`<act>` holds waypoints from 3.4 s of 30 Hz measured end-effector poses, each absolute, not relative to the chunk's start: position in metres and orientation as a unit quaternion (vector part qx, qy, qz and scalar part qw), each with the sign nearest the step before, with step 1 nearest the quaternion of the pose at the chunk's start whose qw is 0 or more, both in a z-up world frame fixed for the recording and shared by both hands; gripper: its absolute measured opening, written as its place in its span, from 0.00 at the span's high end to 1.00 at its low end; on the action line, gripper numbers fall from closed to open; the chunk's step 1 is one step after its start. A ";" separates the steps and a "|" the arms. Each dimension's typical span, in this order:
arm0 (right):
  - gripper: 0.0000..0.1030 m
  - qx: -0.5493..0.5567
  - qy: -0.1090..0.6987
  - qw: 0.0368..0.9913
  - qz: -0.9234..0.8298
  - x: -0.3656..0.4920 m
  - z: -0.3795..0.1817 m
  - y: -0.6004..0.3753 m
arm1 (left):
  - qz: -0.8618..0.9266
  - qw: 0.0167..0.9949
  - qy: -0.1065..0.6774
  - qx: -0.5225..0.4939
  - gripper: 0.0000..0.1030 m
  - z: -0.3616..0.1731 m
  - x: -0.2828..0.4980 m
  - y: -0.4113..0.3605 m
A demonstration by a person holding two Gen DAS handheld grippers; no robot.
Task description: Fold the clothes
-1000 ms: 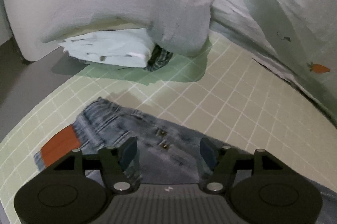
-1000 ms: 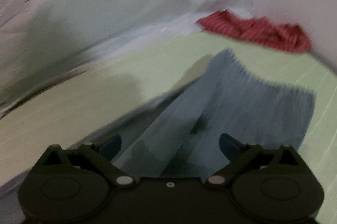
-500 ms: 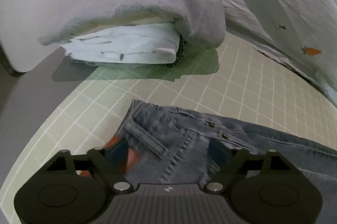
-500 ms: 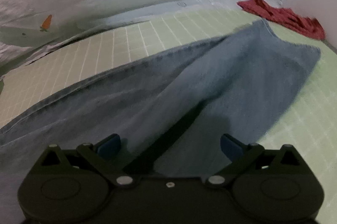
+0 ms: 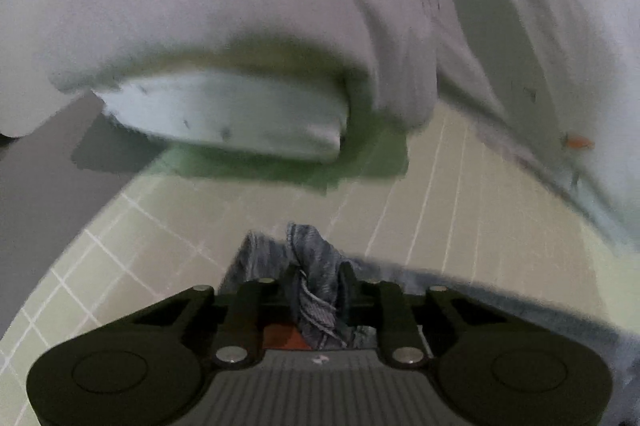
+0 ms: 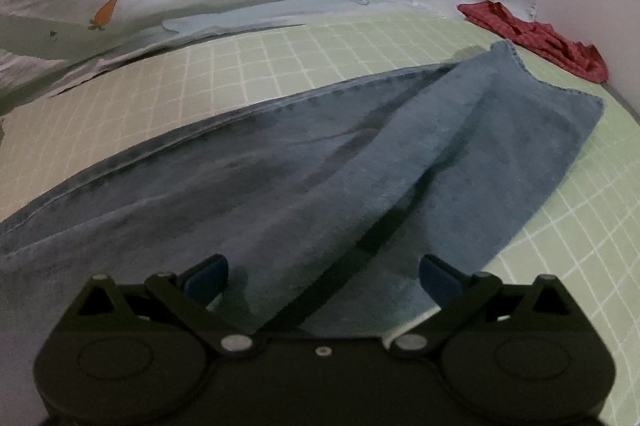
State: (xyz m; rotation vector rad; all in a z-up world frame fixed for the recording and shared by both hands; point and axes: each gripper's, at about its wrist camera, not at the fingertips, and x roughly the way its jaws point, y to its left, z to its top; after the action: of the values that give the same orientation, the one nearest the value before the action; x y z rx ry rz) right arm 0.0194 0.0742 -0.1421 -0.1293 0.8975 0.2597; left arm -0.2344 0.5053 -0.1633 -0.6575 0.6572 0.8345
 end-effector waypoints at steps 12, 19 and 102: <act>0.00 -0.082 0.396 0.900 0.165 0.065 -0.137 0.104 | 0.468 0.745 0.268 -0.392 0.77 -0.189 -0.245 0.532; 0.01 0.006 0.421 0.894 0.149 0.110 -0.152 0.121 | 0.469 0.741 0.291 -0.383 0.74 -0.198 -0.237 0.542; 0.94 0.100 0.423 0.900 0.021 0.157 -0.135 -0.108 | 0.291 0.790 0.472 -0.262 0.18 -0.193 -0.124 0.316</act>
State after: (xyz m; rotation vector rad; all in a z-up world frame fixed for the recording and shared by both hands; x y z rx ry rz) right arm 0.1567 -0.1085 -0.1350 0.2061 0.8761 0.0427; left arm -0.1241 0.3163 -0.1929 -0.5652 1.0171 0.6264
